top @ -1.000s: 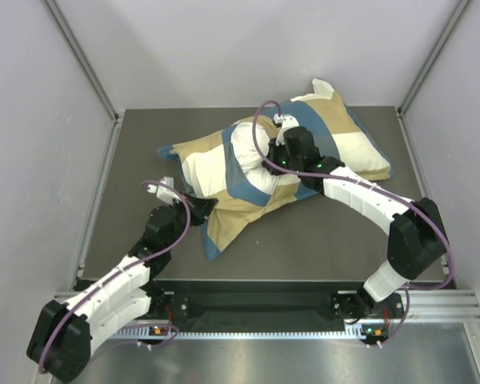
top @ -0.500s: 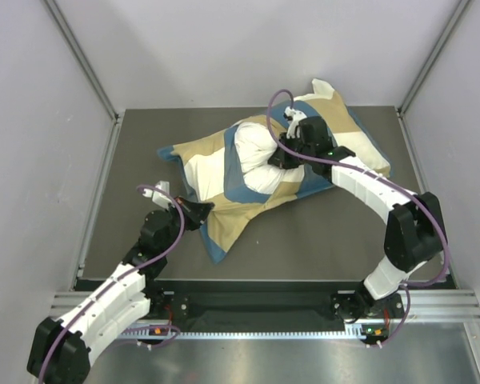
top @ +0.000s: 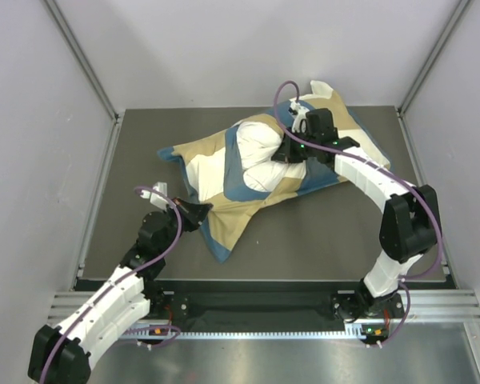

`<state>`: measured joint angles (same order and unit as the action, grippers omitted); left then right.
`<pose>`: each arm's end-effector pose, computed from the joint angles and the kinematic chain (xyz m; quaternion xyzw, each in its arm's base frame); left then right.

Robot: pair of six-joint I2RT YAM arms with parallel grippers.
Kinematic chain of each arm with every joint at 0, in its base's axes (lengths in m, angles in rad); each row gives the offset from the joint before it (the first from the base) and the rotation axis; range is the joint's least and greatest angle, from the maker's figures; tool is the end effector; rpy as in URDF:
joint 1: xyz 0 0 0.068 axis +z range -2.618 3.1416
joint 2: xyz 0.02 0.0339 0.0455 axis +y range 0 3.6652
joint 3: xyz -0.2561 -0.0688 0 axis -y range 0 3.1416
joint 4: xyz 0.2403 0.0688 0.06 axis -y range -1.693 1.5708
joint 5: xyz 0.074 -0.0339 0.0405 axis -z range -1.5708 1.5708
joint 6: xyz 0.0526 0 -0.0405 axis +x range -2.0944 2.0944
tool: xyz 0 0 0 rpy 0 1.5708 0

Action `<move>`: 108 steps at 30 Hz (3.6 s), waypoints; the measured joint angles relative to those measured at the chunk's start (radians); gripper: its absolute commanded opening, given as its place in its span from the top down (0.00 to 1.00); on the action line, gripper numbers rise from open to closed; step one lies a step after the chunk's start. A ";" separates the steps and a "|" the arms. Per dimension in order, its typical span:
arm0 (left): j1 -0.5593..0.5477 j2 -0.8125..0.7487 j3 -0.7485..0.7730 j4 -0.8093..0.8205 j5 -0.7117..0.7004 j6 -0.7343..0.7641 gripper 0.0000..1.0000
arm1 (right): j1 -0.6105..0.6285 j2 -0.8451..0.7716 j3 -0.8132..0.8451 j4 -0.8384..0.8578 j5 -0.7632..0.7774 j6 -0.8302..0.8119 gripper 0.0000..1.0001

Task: Remove the pillowcase from the pillow
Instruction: Pull out the pillow

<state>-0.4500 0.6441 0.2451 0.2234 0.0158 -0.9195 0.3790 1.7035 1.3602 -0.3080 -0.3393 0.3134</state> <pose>0.1659 -0.0810 0.2071 -0.1733 0.7465 -0.4110 0.4937 0.3639 0.1638 0.2680 -0.1038 0.8804 0.2907 0.3601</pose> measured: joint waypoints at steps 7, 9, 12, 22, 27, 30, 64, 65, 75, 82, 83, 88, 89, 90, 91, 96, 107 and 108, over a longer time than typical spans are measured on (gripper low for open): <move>0.007 -0.015 0.000 -0.020 0.005 0.000 1.00 | -0.043 0.022 0.024 -0.029 -0.065 -0.005 1.00; 0.008 -0.023 0.000 -0.029 0.008 0.000 1.00 | -0.068 0.024 0.029 -0.042 -0.095 -0.006 1.00; 0.011 -0.035 0.000 -0.041 0.014 0.000 1.00 | -0.093 0.024 0.030 -0.055 -0.117 -0.006 1.00; 0.022 0.196 0.034 0.088 0.064 0.002 1.00 | -0.135 -0.031 -0.031 -0.031 -0.132 -0.016 1.00; -0.018 0.613 0.233 0.172 0.073 0.027 1.00 | -0.132 -0.136 -0.142 0.044 0.014 -0.033 1.00; -0.084 0.781 0.367 0.176 0.056 0.048 1.00 | -0.103 -0.196 -0.195 0.072 0.129 -0.037 1.00; -0.206 0.769 0.528 0.114 0.034 0.074 1.00 | 0.470 -0.432 -0.228 -0.209 0.733 -0.097 0.00; -0.206 0.763 0.528 0.114 0.036 0.074 1.00 | 0.470 -0.411 -0.228 -0.203 0.747 -0.101 0.00; -0.207 0.721 0.526 0.114 0.040 0.074 1.00 | 0.472 -0.290 -0.186 -0.157 0.819 -0.131 0.00; -0.207 0.691 0.511 0.113 0.040 0.074 1.00 | 0.478 -0.239 -0.187 -0.130 0.910 -0.127 0.69; -0.207 0.684 0.502 0.114 0.041 0.073 1.00 | 0.477 -0.228 -0.187 -0.123 0.914 -0.128 0.82; -0.216 0.670 0.454 0.131 0.036 0.069 1.00 | 0.485 -0.191 -0.173 -0.106 0.897 -0.113 1.00; -0.214 0.663 0.439 0.141 0.032 0.064 1.00 | 0.485 -0.191 -0.164 -0.111 0.892 -0.116 1.00; -0.211 0.654 0.423 0.152 0.030 0.058 1.00 | 0.485 -0.192 -0.156 -0.116 0.886 -0.121 1.00; -0.203 0.643 0.404 0.173 0.031 0.052 1.00 | 0.484 -0.192 -0.145 -0.125 0.877 -0.128 1.00; -0.124 0.591 0.323 0.249 0.087 0.015 1.00 | 0.466 -0.207 -0.071 -0.178 0.804 -0.161 1.00; 0.043 0.542 0.267 0.308 0.255 -0.029 1.00 | 0.208 -0.327 0.087 -0.330 0.667 -0.240 1.00; 0.053 0.542 0.275 0.310 0.271 -0.029 1.00 | 0.178 -0.336 0.087 -0.341 0.636 -0.239 1.00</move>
<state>-0.3969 1.1862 0.5205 0.5331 0.2871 -0.9485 0.5568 1.3670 1.4475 -0.6491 0.2970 0.0742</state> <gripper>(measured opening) 0.010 0.064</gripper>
